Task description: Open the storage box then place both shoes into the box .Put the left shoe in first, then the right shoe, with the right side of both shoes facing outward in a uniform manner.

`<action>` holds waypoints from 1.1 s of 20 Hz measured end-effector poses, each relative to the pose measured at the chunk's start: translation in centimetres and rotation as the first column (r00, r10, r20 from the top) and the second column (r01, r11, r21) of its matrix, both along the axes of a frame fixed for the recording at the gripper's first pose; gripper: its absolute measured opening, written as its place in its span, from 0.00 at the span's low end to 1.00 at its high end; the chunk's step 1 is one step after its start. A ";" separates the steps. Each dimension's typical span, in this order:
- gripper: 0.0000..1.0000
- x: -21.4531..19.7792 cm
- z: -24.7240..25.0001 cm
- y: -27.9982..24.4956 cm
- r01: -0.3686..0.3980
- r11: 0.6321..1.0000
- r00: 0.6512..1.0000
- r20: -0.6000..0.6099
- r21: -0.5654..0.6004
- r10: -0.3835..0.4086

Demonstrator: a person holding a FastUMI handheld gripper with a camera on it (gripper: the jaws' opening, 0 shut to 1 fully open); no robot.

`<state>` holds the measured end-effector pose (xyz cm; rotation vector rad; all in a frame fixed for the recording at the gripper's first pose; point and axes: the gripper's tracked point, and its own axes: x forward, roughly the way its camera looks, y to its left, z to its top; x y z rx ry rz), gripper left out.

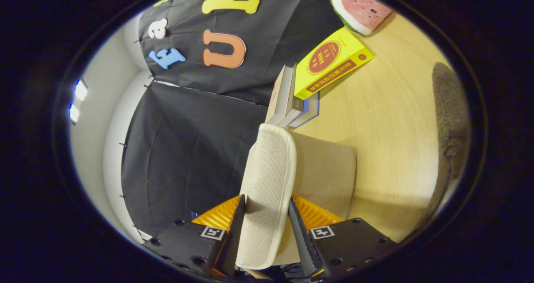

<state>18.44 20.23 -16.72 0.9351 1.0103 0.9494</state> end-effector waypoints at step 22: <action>0.01 -2.1 15.1 3.5 0.115 0.986 0.987 0.128 -0.120 -0.100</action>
